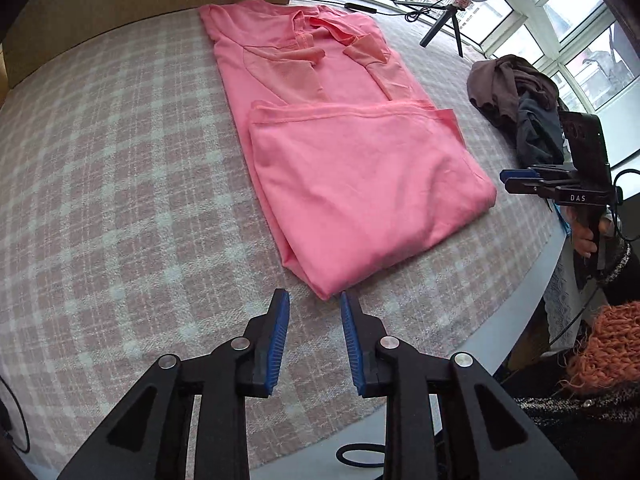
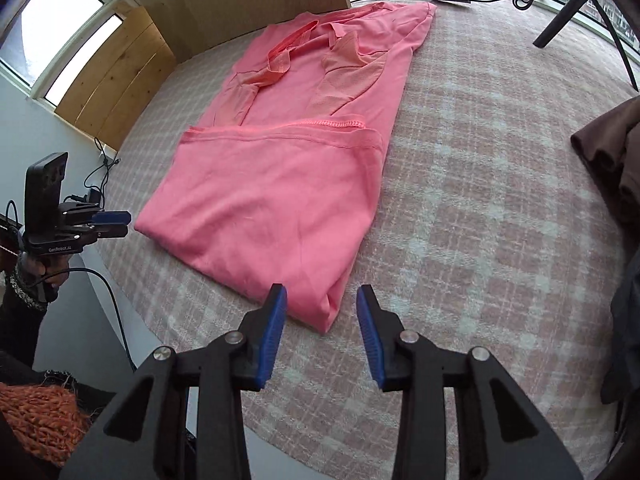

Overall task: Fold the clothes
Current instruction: 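Fold the hem edge further toward the collar and open both tools, then pinch the folded edge with both tools to square it, then release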

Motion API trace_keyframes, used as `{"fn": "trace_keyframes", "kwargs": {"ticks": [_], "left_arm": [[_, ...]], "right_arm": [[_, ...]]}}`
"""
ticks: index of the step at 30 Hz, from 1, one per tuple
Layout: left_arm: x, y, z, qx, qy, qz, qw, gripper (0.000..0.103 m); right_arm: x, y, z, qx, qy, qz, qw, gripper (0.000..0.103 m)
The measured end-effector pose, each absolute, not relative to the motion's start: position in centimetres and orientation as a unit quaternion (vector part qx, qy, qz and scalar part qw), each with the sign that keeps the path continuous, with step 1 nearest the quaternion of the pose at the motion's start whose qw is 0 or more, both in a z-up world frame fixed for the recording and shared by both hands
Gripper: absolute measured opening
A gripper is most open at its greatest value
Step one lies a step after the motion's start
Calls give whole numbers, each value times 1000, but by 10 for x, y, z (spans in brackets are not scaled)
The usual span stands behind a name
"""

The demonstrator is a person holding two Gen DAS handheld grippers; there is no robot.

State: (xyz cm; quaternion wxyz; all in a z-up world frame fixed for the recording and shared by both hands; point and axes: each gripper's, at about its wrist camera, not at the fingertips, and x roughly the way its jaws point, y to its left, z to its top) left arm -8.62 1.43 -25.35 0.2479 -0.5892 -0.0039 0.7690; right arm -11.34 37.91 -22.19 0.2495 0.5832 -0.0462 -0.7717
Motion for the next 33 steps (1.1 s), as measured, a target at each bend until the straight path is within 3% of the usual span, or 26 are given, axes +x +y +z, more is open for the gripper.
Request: {"fn": "trace_keyframes", "kwargs": {"ticks": [10,17,19,20,21,23,31,33], "left_arm": [[-86,48,-269,-534,125,786,286,25],[-87,45,-276,-535,146,778,296,26],[-89,48,-275,-535,143,773,309,22],[-91,49,-274,-537,136,770,318,11],[-92,50,-273,-538,131,766,326,6],[-94,48,-270,-542,123,760,336,5],[-93,32,-279,-572,125,731,351,5],[-98,29,-276,-579,116,733,338,9]], "right_arm": [[-103,360,-238,573,-8,-769,283,36],[-103,354,-244,566,11,-770,293,36],[-104,352,-244,566,14,-769,297,36],[-105,351,-245,567,15,-768,298,32],[-105,350,-245,569,16,-765,299,20],[-107,350,-244,574,13,-762,299,8],[-107,351,-253,596,15,-750,286,5],[-105,349,-249,596,20,-752,282,6]]}}
